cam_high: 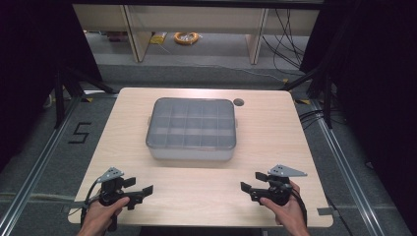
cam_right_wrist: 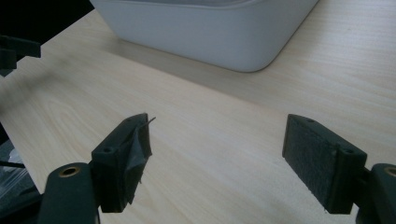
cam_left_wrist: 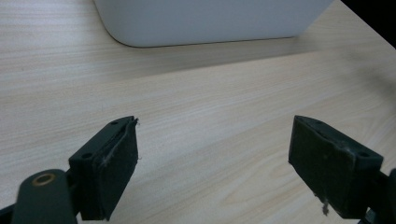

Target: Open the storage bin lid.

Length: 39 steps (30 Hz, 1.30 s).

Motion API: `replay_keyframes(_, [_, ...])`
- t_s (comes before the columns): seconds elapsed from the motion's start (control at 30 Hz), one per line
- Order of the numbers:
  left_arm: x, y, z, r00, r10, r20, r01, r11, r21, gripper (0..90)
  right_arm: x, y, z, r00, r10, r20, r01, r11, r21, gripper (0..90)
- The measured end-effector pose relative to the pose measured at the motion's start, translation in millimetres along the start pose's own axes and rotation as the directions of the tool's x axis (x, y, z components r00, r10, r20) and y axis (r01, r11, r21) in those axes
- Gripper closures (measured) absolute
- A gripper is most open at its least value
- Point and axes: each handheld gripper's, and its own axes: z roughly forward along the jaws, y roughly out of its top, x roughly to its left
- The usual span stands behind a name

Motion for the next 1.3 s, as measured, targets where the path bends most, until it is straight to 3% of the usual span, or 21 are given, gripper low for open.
replay_keyframes(0.03, [0.5,1.7,0.6,1.0,-0.003,0.001,0.003,1.0,-0.008,15.4,-3.8,1.8,0.6,0.9991,-0.038,0.017,0.038,0.999,-0.002,24.3])
replay_keyframes(0.13, [2.1,7.6,-0.2,1.0,-0.007,0.003,0.007,0.9999,-0.014,15.5,-5.6,5.8,4.2,0.9996,-0.029,-0.004,0.029,1.0,-0.001,24.4])
replay_keyframes(0.27, [5.0,18.3,-1.0,1.0,-0.008,0.0,0.008,0.9995,-0.031,15.5,-7.1,14.1,7.7,0.9995,-0.033,0.003,0.033,0.999,0.001,25.7])
replay_keyframes(0.33, [6.3,21.5,-1.7,0.9999,-0.01,0.006,0.01,0.9995,-0.029,15.9,-4.9,17.0,7.1,0.9999,-0.009,0.008,0.009,1.0,-0.017,27.0])
replay_keyframes(0.37, [7.4,27.1,-1.9,0.9999,-0.012,0.006,0.012,0.9991,-0.04,16.4,-9.2,24.3,9.8,0.9985,-0.053,0.01,0.054,0.998,-0.035,27.1])
replay_keyframes(0.5, [11.0,38.5,-0.9,0.9995,-0.032,0.004,0.032,0.998,-0.055,17.5,-13.4,39.5,12.9,0.9988,-0.048,0.01,0.049,0.997,-0.055,27.8])
replay_keyframes(0.53, [11.8,41.1,0.2,0.9992,-0.04,0.006,0.04,0.9971,-0.064,17.9,-11.9,43.1,13.0,1.0,-0.006,0.003,0.006,0.999,-0.052,28.0])
replay_keyframes(0.63, [13.9,47.1,1.9,0.9991,-0.042,0.01,0.042,0.9973,-0.06,20.1,-18.4,50.4,16.5,0.9996,-0.027,0.0,0.027,0.997,-0.069,30.0])
replay_keyframes(0.67, [15.5,53.0,4.8,0.999,-0.045,0.005,0.046,0.9968,-0.065,20.7,-19.0,56.9,18.5,0.9999,0.013,-0.009,-0.013,0.998,-0.068,30.4])
replay_keyframes(0.73, [16.6,56.4,6.2,0.9988,-0.048,0.006,0.049,0.9968,-0.064,21.2,-23.0,60.2,20.9,0.9999,-0.01,-0.002,0.01,0.997,-0.079,30.4])
replay_keyframes(0.83, [20.1,67.6,11.7,0.9987,-0.05,-0.002,0.05,0.9957,-0.079,22.7,-30.6,69.6,25.9,1.0,0.004,-0.003,-0.004,0.997,-0.079,30.5])
replay_keyframes(0.87, [22.4,72.8,13.1,0.9983,-0.057,-0.007,0.056,0.9958,-0.073,22.7,-31.4,72.2,27.6,0.9995,0.032,-0.001,-0.032,0.996,-0.082,30.5])
replay_keyframes(1.03, [34.6,90.0,20.7,0.9964,-0.084,-0.015,0.082,0.9929,-0.086,26.7,-44.8,84.5,38.1,0.9999,0.015,-0.001,-0.015,0.997,-0.082,31.5])
replay_keyframes(1.07, [37.0,94.3,23.1,0.9958,-0.09,-0.019,0.088,0.9918,-0.092,26.7,-46.5,87.4,39.3,0.9994,0.033,-0.003,-0.033,0.995,-0.091,31.6])
replay_keyframes(1.1, [40.4,100.7,26.7,0.9954,-0.094,-0.021,0.092,0.9916,-0.091,28.4,-49.2,93.1,41.6,0.9964,0.082,-0.019,-0.084,0.993,-0.084,32.0])
replay_keyframes(1.2, [46.2,109.4,35.7,0.994,-0.104,-0.033,0.101,0.991,-0.087,28.9,-60.8,101.6,49.7,0.9974,0.07,-0.019,-0.071,0.993,-0.092,32.0])
replay_keyframes(1.23, [46.2,109.4,35.7,0.994,-0.104,-0.033,0.101,0.991,-0.087,29.1,-60.1,104.6,51.9,0.9916,0.128,-0.021,-0.129,0.989,-0.073,32.0])
replay_keyframes(1.27, [48.9,115.3,41.5,0.9934,-0.11,-0.031,0.108,0.9912,-0.078,29.3,-66.3,107.6,55.2,0.9955,0.093,-0.015,-0.094,0.992,-0.082,32.5])
replay_keyframes(1.3, [48.9,115.3,41.5,0.9934,-0.11,-0.031,0.108,0.9912,-0.078,29.3,-66.3,107.6,55.2,0.9955,0.093,-0.015,-0.094,0.992,-0.082,32.5])
